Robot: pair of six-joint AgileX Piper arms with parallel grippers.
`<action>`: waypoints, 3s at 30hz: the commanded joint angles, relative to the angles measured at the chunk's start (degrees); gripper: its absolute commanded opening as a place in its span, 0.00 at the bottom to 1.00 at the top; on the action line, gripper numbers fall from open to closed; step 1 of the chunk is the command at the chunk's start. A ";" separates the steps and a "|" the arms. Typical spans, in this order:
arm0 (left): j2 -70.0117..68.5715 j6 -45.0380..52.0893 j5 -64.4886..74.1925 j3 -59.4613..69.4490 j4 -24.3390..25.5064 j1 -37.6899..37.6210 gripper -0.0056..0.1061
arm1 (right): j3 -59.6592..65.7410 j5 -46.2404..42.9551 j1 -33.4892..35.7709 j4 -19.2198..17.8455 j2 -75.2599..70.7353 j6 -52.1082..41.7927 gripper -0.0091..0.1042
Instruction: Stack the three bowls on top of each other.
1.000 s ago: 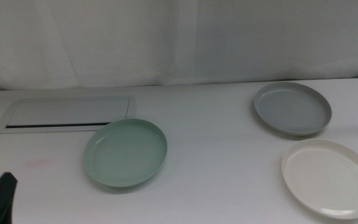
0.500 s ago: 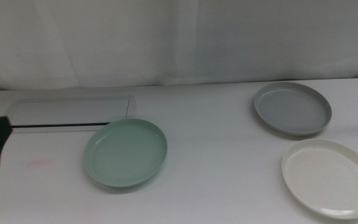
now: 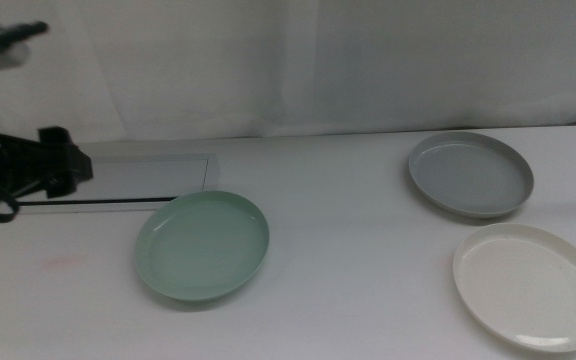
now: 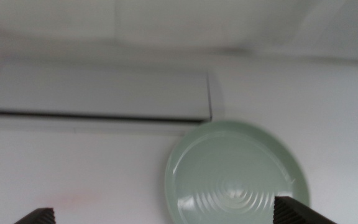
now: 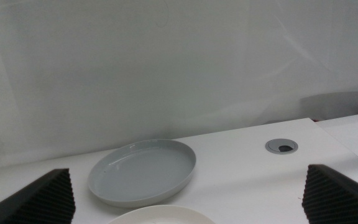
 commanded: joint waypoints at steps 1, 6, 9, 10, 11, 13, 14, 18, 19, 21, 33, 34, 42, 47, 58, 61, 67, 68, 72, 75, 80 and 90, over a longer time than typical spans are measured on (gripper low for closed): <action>4.43 -0.03 1.35 -0.74 -0.52 0.04 0.86 | 2.35 -0.81 0.24 -0.73 -1.97 -0.15 0.99; 11.81 -0.03 1.44 -0.74 -0.52 -0.07 0.86 | 2.35 -0.81 0.24 -0.73 -1.97 -0.15 0.99; 16.00 0.13 0.54 -0.74 -0.52 -0.07 0.86 | 2.35 -0.81 0.24 -0.73 -1.97 -0.15 0.99; 17.04 0.13 0.27 -0.74 -0.52 -0.07 0.86 | 2.35 -0.81 0.24 -0.73 -1.97 -0.15 0.99; 18.57 0.13 -0.08 -0.74 -0.52 -0.34 0.86 | 2.35 -0.81 0.24 -0.73 -1.97 -0.15 0.99; 21.89 0.13 -1.26 -0.74 0.25 -2.05 0.86 | 2.35 -0.81 0.24 -0.73 -1.97 -0.15 0.99; 23.02 0.13 -1.91 -0.74 0.36 -2.78 0.86 | 2.35 -0.81 0.24 -0.73 -1.97 -0.15 0.99; 27.12 -5.08 -4.46 -0.74 6.31 -5.22 0.86 | 2.35 -0.81 0.24 -0.73 -1.97 -0.15 0.99; 27.91 -6.50 -4.73 -0.74 8.08 -5.51 0.86 | 2.35 -0.81 0.24 -0.73 -1.97 -0.15 0.99; 29.64 -9.60 -6.08 -0.74 10.43 -5.90 0.86 | 2.35 -0.81 0.24 -0.73 -1.97 -0.15 0.99; 37.51 -11.96 -9.56 -2.95 10.54 -5.90 0.82 | 2.35 -0.81 0.24 -0.73 -1.97 -0.15 0.99; 38.11 -11.96 -9.56 -3.34 10.54 -5.90 0.81 | 2.35 -0.81 0.24 -0.73 -1.97 -0.15 0.99; 41.83 -12.31 -9.43 -4.36 10.12 -5.90 0.69 | 2.35 -0.81 0.24 -0.73 -1.97 -0.15 0.99; 42.55 -14.05 -9.35 -4.36 10.12 -5.90 0.41 | 2.35 -0.81 0.24 -0.81 -1.97 -0.15 0.99; 42.30 -12.81 -8.38 -5.18 7.23 -5.90 0.02 | 2.35 -0.81 0.24 -0.81 -1.97 -0.15 0.99; 40.65 -8.68 -7.11 -5.99 3.43 -5.90 0.02 | 2.35 -0.81 0.24 -0.81 -1.97 -0.15 0.99; 33.94 -2.81 -3.79 -7.70 -4.74 -5.90 0.02 | 2.35 -0.81 0.24 -0.81 -1.97 -0.15 0.99; 32.92 -2.64 -3.37 -7.70 -4.87 -5.90 0.02 | 2.35 -0.81 0.24 -0.81 -1.97 -0.15 0.99; 27.77 -1.48 0.02 -7.70 -5.00 -6.46 0.02 | 2.35 -0.81 0.24 -0.81 -1.97 -0.15 0.99; 24.82 -1.48 1.80 -7.60 -5.00 -8.24 0.02 | 2.35 -0.81 0.24 -0.81 -1.97 -0.15 0.99; 22.74 -3.20 0.55 -7.60 -6.15 -16.04 0.02 | 2.35 -0.81 0.24 -0.81 -1.97 -0.15 0.99; 31.78 -6.70 -5.26 -7.60 -5.87 -24.56 0.02 | 2.35 -0.81 0.24 -0.81 -1.97 -0.15 0.99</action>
